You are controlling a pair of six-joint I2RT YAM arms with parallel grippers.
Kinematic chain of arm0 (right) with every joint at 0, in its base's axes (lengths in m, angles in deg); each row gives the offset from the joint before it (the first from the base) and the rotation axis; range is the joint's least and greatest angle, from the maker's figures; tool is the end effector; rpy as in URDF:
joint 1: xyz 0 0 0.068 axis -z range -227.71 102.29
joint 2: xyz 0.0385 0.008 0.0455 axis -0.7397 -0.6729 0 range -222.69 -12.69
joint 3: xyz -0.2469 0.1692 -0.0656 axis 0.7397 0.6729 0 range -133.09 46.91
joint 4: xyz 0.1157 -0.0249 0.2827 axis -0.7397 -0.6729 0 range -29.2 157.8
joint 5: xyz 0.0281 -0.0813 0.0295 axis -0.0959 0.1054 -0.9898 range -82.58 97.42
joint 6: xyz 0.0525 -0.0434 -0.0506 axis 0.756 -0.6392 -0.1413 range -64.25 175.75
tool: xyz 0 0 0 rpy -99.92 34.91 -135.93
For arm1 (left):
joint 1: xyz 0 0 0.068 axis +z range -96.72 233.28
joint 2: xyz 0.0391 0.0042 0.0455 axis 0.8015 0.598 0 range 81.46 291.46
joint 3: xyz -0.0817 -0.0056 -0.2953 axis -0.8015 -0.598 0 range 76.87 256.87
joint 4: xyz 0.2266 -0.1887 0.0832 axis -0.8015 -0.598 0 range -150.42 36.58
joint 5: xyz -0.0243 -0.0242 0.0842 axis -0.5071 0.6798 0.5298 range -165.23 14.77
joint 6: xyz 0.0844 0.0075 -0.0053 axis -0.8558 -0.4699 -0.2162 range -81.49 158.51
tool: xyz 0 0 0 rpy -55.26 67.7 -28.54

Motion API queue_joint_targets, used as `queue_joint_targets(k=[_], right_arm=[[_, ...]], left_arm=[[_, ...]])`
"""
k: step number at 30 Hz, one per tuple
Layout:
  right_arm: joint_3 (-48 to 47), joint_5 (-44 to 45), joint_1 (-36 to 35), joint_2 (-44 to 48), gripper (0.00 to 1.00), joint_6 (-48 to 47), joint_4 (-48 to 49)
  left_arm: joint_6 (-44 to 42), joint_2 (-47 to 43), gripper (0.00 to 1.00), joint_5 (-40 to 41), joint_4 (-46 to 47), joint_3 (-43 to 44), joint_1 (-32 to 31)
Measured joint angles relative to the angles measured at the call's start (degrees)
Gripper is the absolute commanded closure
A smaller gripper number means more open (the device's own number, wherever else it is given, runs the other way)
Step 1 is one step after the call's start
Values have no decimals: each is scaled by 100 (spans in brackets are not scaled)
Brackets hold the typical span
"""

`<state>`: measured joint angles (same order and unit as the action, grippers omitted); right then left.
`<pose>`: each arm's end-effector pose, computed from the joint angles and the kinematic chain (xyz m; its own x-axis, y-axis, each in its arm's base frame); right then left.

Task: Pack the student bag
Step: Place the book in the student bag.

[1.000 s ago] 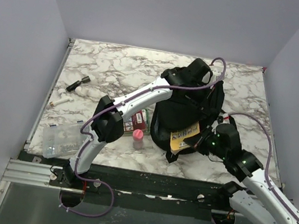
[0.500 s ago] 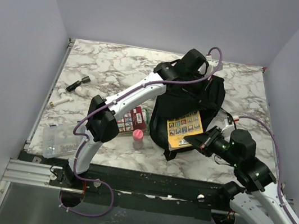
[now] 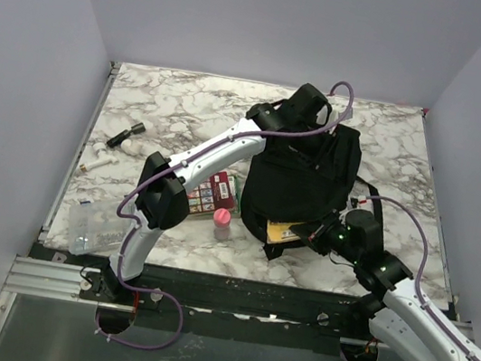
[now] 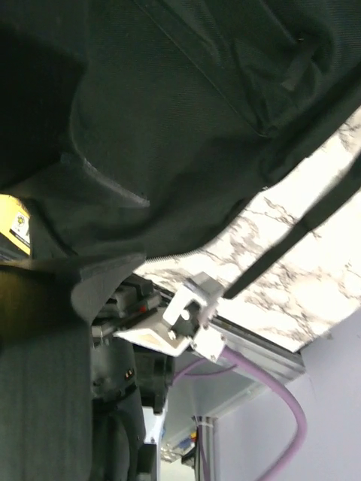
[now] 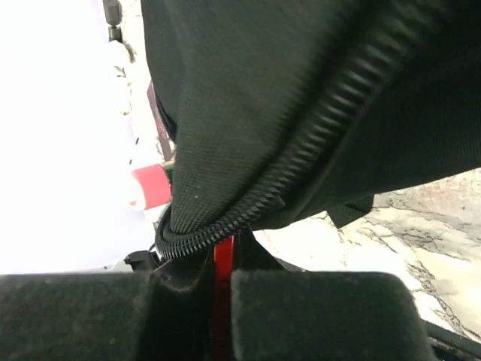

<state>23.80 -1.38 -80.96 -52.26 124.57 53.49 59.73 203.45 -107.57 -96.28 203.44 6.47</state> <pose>0.1730 0.1271 0.2028 -0.7623 0.6021 -0.2375 0.1634 0.5341 0.8295 0.3627 -0.4448 0.3650 -0.7223 0.3224 -0.6118 0.6886 0.4173 -0.5931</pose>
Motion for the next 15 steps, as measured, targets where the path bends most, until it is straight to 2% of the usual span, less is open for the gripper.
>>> queue_joint_targets(k=[5, 8, 13, 15], right_arm=[[262, -101, 339, 13, 99, -46, 417], [391, -203, 570, -26, 99, -74, 605], [459, -310, 671, 68, 99, -138, 654], [498, -350, 675, 157, 99, -142, 660]], left_arm=[[-254, -166, 45, 247, -7, -625, -48], [-448, -332, 30, 542, 4, -1029, -101], [-999, -1290, 4, 1276, 114, -2481, -291], [-1128, -1626, 2, 1412, 122, -2857, -337]])
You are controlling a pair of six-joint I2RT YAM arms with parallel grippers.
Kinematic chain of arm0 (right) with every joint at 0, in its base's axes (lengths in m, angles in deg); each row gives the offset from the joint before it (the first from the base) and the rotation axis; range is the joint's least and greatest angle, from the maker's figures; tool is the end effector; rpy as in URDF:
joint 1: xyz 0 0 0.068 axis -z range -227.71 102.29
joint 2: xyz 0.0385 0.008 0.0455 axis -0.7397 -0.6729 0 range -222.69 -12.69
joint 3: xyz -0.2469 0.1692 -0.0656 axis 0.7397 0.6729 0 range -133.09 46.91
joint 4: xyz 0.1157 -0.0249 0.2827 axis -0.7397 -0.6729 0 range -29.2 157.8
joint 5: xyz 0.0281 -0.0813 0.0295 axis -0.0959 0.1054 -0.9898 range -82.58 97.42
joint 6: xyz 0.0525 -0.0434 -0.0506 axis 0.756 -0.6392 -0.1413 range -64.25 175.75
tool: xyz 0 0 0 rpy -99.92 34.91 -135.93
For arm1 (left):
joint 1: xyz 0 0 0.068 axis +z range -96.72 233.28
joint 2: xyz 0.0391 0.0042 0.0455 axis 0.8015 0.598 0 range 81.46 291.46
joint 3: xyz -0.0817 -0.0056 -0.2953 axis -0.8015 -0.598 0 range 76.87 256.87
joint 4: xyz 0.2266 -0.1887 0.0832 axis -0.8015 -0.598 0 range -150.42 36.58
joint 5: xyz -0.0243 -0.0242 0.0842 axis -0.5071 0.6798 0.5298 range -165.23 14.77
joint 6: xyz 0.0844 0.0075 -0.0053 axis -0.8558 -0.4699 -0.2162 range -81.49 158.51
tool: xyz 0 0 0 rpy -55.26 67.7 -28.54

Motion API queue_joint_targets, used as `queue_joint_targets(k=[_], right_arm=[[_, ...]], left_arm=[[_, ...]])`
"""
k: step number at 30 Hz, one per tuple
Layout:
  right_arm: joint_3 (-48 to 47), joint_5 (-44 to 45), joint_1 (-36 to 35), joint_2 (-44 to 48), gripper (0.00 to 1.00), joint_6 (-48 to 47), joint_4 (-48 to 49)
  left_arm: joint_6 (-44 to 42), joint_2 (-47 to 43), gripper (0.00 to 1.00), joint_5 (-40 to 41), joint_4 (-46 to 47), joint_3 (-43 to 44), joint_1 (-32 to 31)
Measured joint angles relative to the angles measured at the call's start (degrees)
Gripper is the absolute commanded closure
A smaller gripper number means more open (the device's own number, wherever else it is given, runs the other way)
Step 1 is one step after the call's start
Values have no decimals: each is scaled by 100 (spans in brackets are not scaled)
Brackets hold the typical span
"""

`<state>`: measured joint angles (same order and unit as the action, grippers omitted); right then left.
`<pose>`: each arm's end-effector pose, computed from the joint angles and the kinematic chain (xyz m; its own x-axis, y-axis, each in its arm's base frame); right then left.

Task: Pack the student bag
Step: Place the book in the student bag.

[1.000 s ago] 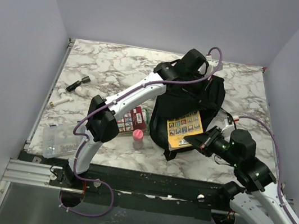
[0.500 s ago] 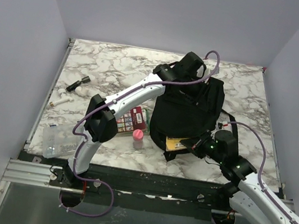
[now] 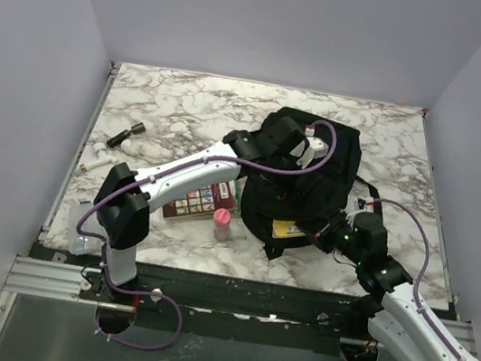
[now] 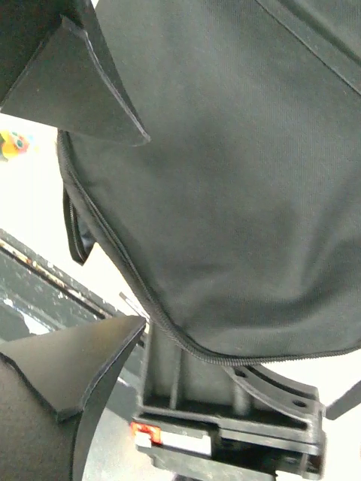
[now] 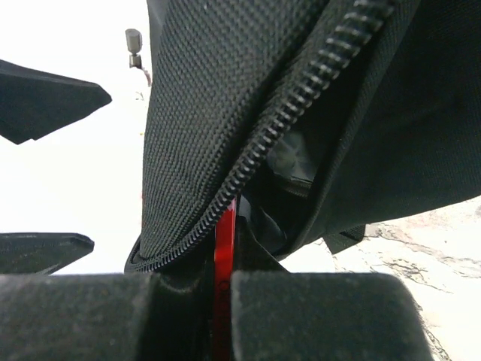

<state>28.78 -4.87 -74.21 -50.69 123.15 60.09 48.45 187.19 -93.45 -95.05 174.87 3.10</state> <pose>0.1812 0.1081 0.1863 -0.7176 0.6502 -0.2497 0.1500 0.4944 0.8562 0.2978 -0.3938 0.3111 -0.6272 0.4959 -0.6006 0.7631 0.5458 -0.3461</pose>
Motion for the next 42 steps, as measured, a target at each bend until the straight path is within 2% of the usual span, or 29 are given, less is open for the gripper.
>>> queue_joint_targets(k=[4, 9, 12, 16, 18, 19, 20, 22, 23, 25, 29, 31, 39, 41, 42], right_arm=[[55, -98, 11, 13, 99, 0, 35], [57, -153, 33, 48, 100, -52, 35], [57, -179, 35, 70, 99, -61, 33], [57, -214, 35, 70, 100, -66, 33], [57, -221, 35, 70, 99, -63, 35], [57, -223, 35, 70, 99, -63, 33], [57, -225, 35, 72, 99, -63, 33], [57, -229, 35, 81, 99, -66, 31], [57, -227, 35, 92, 99, -74, 28], [55, -223, 37, 101, 99, -125, 24], [-66, -142, 42, -39, 100, -374, -83], [-151, -127, 63, -140, 99, -474, -94], [-273, -85, 74, -177, 99, -763, -175], [-330, -85, 74, -201, 99, -817, -205], [-341, -87, 74, -205, 100, -835, -203]], left_arm=[[-350, -605, 1, 461, 221, -723, -127], [-684, -737, 5, 1246, 557, -1255, -557], [-791, -734, 8, 1587, 632, -1469, -758], [-984, -734, 6, 1893, 758, -1565, -852], [-1049, -728, 10, 2033, 824, -1569, -859], [-1067, -723, 14, 2092, 846, -1569, -872], [-1086, -717, 22, 2214, 868, -1569, -876], [-1121, -632, 46, 2439, 868, -1519, -914], [-1132, -549, 53, 2581, 879, -1445, -918], [-1198, -343, 64, 2817, 896, -1237, -922], [-1318, -107, 94, 2968, 896, -925, -920], [-1375, -105, 100, 2959, 896, -820, -922], [-1491, -136, 98, 2546, 896, -680, -920], [-1515, -160, 68, 2413, 890, -680, -920], [-1528, -181, 60, 2321, 892, -686, -920]])
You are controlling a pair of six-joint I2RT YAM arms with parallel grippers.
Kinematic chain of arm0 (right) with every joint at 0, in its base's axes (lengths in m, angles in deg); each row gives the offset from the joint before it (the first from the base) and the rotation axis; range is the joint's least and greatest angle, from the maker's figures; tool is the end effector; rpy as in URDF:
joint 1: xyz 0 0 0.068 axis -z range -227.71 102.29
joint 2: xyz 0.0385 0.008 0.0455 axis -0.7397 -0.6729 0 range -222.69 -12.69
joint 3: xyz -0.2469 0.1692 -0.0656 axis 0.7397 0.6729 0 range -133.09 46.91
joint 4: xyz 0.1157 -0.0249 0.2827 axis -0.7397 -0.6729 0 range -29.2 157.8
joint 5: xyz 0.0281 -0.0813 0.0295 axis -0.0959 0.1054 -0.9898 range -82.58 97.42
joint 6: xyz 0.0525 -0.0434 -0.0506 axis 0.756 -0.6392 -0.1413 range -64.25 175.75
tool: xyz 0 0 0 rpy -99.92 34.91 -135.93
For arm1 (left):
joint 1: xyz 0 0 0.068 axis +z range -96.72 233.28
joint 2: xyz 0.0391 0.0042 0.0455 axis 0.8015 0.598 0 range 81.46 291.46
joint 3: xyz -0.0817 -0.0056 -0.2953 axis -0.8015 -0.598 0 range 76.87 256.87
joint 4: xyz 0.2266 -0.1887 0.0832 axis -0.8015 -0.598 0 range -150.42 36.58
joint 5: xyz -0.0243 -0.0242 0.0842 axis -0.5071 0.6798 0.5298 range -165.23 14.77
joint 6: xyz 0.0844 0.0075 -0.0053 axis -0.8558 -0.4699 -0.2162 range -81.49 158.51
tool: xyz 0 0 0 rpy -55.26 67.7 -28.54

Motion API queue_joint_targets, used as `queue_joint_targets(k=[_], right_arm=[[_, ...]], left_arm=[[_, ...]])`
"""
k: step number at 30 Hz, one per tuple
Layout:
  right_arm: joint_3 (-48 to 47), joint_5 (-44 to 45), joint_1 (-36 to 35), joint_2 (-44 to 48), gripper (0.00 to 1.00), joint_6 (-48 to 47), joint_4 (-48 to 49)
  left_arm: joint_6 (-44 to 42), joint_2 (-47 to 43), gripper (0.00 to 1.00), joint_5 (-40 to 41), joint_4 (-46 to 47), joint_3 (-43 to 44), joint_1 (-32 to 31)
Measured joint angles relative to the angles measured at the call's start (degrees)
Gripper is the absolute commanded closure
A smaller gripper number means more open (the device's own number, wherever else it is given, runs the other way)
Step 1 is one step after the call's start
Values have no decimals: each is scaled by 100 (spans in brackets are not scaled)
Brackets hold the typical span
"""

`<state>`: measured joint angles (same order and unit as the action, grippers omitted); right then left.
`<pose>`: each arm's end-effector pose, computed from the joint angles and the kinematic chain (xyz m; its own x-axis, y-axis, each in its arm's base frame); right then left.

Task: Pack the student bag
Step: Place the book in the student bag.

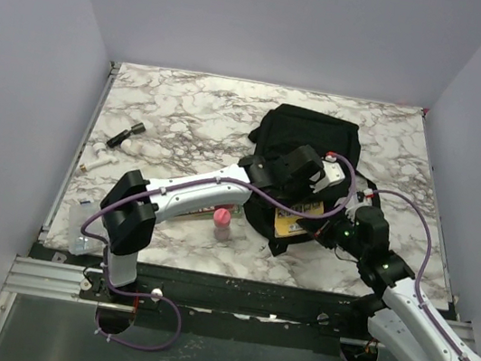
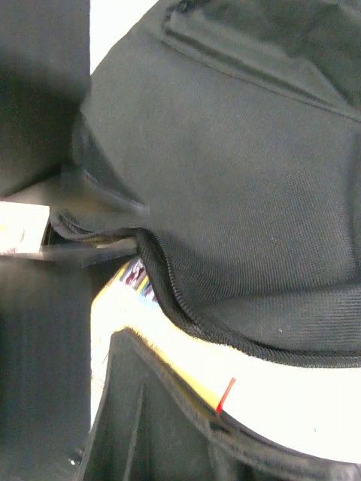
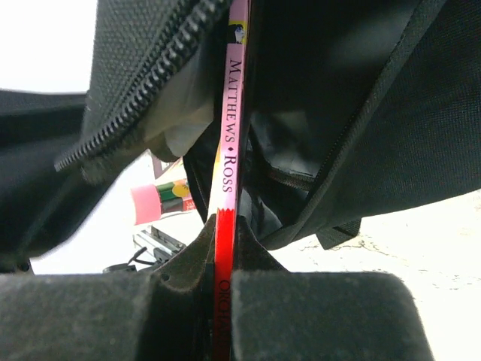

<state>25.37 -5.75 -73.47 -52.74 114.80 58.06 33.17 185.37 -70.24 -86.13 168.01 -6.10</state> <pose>0.1881 0.1096 0.2003 -0.7371 0.5715 -0.3606 0.0549 0.5825 0.8110 0.2572 -0.4221 0.2914 -0.2848 0.6630 -0.6924 0.8564 0.5005 0.1270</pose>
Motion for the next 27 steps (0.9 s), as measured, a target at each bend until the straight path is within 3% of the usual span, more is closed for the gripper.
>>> queue_joint_targets(k=[7, 12, 14, 16, 18, 19, 27], right_arm=[[-7, -26, 0, -4, 99, 0, 4], [-50, -101, 2, -17, 99, 46, 4], [-70, -127, 9, -15, 99, 74, 9], [-70, -142, 26, -15, 99, 94, 17], [-70, -144, 39, -15, 99, 94, 13], [-70, -146, 57, -13, 100, 90, 11], [-262, -868, 804, -415, 99, -177, 151]], left_arm=[[173, -225, 42, -136, 20, -426, -2], [358, -221, 40, -61, 22, -664, -2], [380, -212, 50, -4, 66, -660, 0], [391, -175, 80, 120, 109, -612, -2], [415, -101, 96, 330, 140, -514, -2], [387, -79, 100, 415, 140, -474, -2], [450, -166, 100, 1270, -17, 302, 0]])
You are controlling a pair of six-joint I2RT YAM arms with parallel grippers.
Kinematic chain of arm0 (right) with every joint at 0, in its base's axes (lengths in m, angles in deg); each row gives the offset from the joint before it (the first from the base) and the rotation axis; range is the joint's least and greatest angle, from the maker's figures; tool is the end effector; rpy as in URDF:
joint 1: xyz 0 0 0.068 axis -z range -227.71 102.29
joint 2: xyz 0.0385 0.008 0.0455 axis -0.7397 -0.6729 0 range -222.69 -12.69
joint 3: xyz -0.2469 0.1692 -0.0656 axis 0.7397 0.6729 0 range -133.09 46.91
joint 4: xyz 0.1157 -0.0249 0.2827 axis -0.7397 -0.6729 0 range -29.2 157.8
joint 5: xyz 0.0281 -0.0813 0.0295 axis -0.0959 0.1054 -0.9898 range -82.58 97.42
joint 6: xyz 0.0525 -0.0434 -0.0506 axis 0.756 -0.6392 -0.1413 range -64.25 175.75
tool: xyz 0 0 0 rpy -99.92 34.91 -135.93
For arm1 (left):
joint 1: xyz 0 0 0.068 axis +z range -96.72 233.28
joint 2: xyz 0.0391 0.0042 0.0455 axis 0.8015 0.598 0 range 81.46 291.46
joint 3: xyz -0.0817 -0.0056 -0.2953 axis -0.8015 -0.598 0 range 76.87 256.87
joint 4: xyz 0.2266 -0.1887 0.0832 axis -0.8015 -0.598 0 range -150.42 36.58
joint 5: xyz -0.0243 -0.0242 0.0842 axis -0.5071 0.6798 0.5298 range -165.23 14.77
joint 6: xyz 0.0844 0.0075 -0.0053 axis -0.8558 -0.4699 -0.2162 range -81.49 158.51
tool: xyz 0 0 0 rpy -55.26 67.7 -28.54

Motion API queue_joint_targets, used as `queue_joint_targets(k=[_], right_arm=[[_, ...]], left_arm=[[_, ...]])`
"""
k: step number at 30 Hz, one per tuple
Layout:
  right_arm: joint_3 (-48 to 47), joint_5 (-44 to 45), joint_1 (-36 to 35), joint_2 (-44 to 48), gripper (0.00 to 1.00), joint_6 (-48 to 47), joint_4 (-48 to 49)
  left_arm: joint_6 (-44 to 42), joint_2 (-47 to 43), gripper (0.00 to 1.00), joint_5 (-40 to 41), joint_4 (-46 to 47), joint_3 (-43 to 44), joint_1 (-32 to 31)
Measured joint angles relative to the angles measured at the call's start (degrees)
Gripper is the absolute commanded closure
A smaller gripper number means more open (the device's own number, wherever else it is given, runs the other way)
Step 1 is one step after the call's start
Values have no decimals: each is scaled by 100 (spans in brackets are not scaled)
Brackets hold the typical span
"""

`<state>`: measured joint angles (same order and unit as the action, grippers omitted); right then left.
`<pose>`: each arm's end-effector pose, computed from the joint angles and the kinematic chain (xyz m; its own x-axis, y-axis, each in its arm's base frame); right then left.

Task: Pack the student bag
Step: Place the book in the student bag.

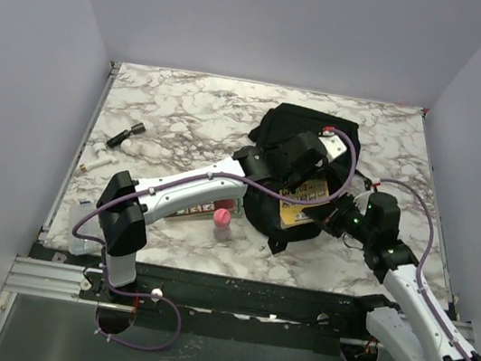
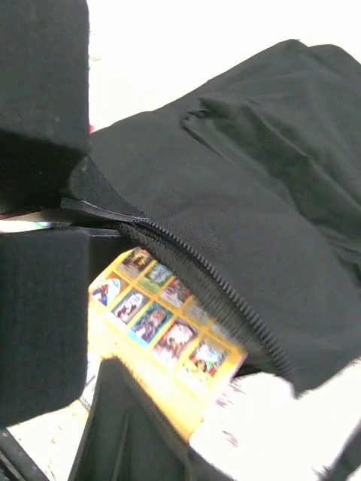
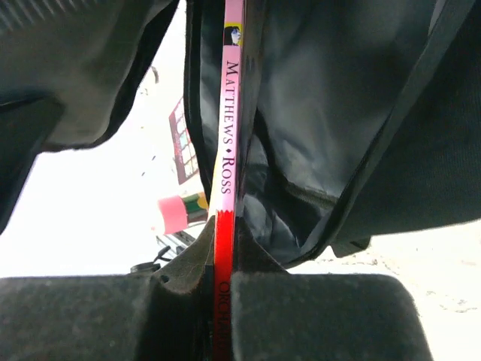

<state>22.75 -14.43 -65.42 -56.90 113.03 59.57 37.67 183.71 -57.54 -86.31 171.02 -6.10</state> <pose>0.2083 0.0957 0.2099 -0.7441 0.5821 -0.3277 0.0582 0.5453 0.8362 0.2694 -0.4110 0.3283 -0.3238 0.5744 -0.7518 0.7078 0.6744 0.2104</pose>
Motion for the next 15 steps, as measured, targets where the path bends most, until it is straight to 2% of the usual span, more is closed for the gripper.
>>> queue_joint_targets(k=[6, 9, 15], right_arm=[[-890, -1163, 1110, -1108, 100, -474, 168], [-1060, -1827, 1690, -1528, 99, -457, 595], [-960, -2430, 1993, -2072, 99, -133, 1172]], left_arm=[[26, 81, 100, -35, -129, 1023, 7], [146, 365, 100, -76, -313, 1668, 7], [428, 841, 100, -280, -686, 2481, 31]])
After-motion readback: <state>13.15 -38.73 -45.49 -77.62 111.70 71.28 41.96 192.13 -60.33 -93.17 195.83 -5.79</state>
